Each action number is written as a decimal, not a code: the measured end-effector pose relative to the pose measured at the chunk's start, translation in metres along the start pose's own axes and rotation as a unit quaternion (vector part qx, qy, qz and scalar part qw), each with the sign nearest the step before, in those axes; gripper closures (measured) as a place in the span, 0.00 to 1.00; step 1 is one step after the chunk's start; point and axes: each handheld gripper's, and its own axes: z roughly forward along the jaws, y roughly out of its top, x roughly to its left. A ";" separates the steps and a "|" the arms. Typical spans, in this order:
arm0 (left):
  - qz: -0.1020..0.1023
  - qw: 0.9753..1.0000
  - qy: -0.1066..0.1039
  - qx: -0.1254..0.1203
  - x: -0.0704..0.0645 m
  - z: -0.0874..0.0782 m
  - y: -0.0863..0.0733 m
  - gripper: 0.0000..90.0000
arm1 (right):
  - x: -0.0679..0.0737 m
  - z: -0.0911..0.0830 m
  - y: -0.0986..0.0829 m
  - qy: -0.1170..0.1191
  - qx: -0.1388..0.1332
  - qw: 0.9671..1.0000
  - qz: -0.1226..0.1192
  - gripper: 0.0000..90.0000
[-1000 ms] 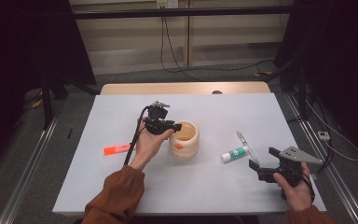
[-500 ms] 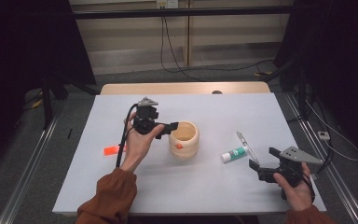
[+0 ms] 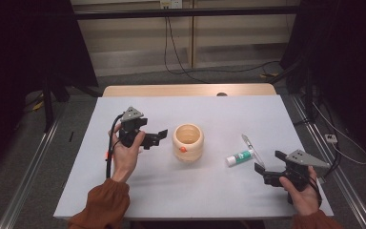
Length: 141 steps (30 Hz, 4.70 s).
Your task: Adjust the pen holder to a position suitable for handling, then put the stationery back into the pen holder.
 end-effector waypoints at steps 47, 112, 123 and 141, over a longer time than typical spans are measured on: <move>-0.005 0.998 0.058 -0.039 -0.006 -0.088 -0.104 0.05 | 0.001 -0.001 0.000 0.001 0.000 1.000 -0.001 0.05; -0.014 0.999 0.038 -0.013 -0.008 -0.079 -0.106 0.06 | -0.026 0.068 0.074 0.143 0.166 0.962 -0.165 0.11; -0.015 0.999 0.040 -0.014 -0.007 -0.080 -0.107 0.06 | -0.011 0.091 0.086 0.203 0.239 0.908 -0.276 0.14; -0.016 0.999 0.036 -0.007 -0.006 -0.080 -0.107 0.06 | 0.015 0.115 0.085 0.261 0.311 0.836 -0.368 0.29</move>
